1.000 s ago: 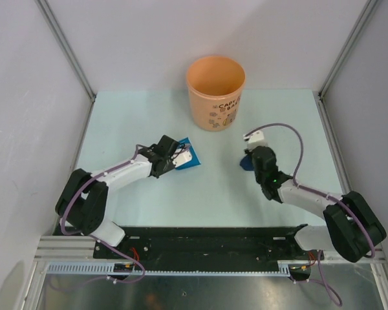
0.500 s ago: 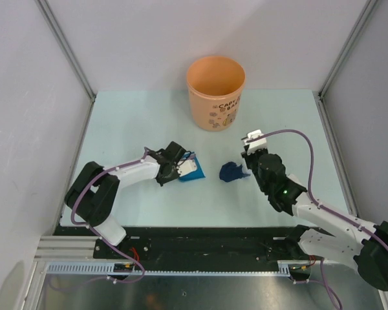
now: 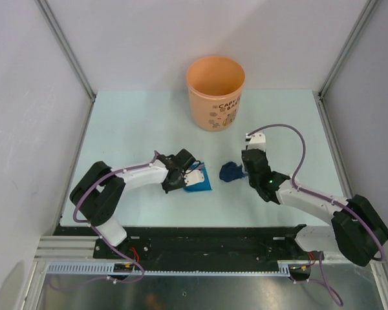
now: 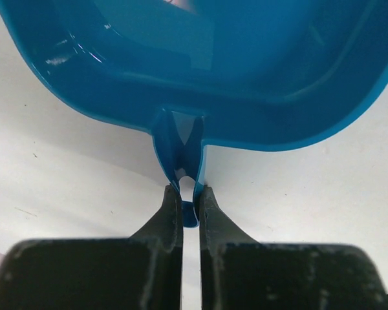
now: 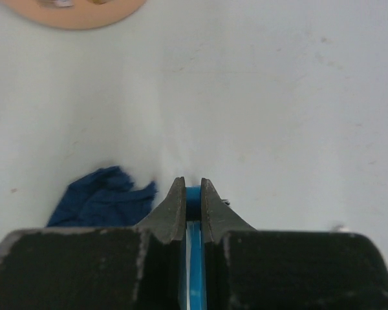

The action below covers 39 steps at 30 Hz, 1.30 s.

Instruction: Sweep away the paper scraps from the table

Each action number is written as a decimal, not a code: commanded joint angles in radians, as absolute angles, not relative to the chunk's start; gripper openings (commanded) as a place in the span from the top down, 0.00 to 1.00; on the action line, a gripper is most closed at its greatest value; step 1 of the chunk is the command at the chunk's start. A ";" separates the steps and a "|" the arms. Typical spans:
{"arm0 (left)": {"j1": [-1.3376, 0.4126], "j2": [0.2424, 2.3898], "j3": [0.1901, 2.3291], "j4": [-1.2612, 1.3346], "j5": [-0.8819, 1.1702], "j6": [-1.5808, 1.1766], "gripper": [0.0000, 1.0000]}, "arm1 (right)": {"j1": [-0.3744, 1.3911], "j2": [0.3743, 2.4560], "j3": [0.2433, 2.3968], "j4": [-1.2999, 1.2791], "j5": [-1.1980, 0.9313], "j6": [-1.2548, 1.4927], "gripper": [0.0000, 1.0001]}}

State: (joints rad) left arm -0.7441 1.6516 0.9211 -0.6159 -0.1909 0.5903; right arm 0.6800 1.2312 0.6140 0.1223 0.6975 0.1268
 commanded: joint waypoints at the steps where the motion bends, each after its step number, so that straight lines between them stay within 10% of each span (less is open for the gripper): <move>1: -0.759 1.684 0.953 -0.664 -0.115 0.581 1.00 | 0.755 1.287 0.640 0.225 0.563 0.274 1.00; 6: -0.761 1.700 0.982 -0.678 -0.135 0.586 0.99 | 0.848 1.313 0.660 0.353 0.520 0.279 1.00; 14: -0.743 1.566 0.960 -0.680 -0.053 0.604 0.29 | 0.848 1.304 0.706 0.210 0.652 0.244 1.00; 21: -0.568 1.531 0.874 -0.520 0.179 0.620 0.21 | 0.851 1.292 0.706 0.221 0.604 0.224 1.00; 28: -0.558 1.569 0.793 -0.433 0.134 0.634 0.29 | 0.847 1.296 0.703 0.238 0.607 0.226 1.00; 33: -0.558 1.634 0.828 -0.425 0.147 0.614 0.58 | 0.839 1.295 0.703 0.229 0.615 0.215 1.00; 37: -0.558 1.614 0.808 -0.442 0.143 0.634 1.00 | 0.838 1.270 0.701 0.201 0.629 0.218 1.00; 39: -0.558 1.580 0.795 -0.462 0.098 0.635 1.00 | 0.835 1.256 0.693 0.198 0.640 0.212 1.00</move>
